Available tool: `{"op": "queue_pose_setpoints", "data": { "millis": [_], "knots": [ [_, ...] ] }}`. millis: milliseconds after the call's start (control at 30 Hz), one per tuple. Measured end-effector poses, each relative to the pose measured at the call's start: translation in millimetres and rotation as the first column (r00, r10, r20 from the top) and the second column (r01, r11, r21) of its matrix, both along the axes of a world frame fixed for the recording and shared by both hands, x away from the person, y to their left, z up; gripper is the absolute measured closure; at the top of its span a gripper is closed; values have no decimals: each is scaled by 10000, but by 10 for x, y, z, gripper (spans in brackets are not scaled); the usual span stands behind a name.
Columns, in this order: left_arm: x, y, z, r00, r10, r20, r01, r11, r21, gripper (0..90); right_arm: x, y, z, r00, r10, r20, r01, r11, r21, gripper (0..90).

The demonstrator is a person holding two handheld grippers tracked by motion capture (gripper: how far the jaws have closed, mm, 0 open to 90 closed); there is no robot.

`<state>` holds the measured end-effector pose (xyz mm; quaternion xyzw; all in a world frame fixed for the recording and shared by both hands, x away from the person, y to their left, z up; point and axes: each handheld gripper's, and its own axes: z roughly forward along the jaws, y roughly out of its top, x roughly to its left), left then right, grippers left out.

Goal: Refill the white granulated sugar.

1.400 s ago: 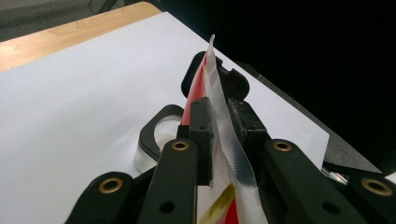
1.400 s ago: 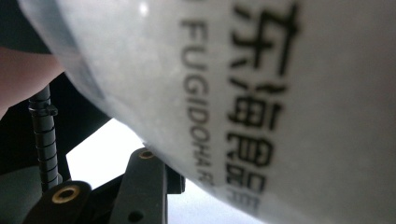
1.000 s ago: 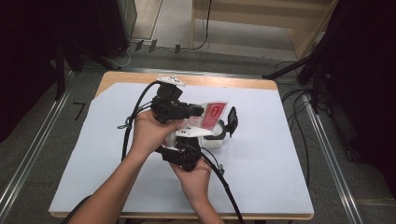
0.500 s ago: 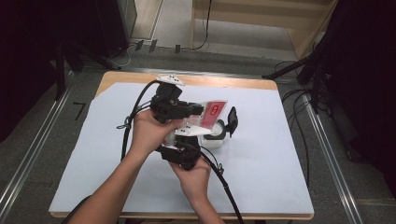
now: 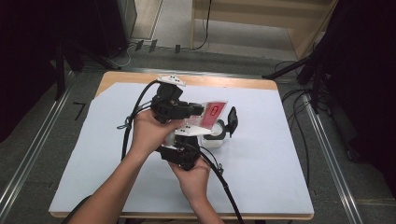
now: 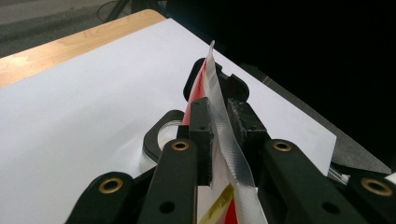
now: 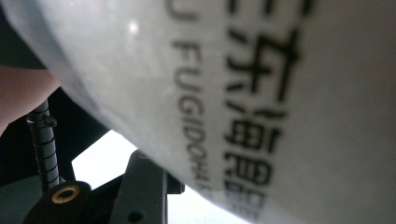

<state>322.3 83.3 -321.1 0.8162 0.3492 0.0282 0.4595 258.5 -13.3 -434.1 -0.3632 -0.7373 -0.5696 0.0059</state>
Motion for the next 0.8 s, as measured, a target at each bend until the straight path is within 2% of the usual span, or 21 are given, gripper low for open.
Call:
{"op": "queue_pose_setpoints", "data": {
  "millis": [500, 633, 733, 800],
  "knots": [
    [11, -45, -36, 9999, -111, 2, 111, 9999, 56, 810, 14, -35, -31, 10000, -4, -65, 4, 10000, -19, 635],
    [-4, -49, -20, 9999, -67, 122, 67, 10000, 3, 809, 11, -42, -11, 10000, 6, -80, -6, 10000, -55, 635],
    [-14, -62, -12, 9997, 6, 253, -12, 9997, 247, 817, 11, -41, 1, 10000, 54, -70, -54, 10000, -38, 635],
    [-12, -56, -10, 9998, -11, 196, 7, 9998, 213, 820, 10, -37, 2, 9999, 84, -113, -84, 10000, -9, 635]
  ]
}}
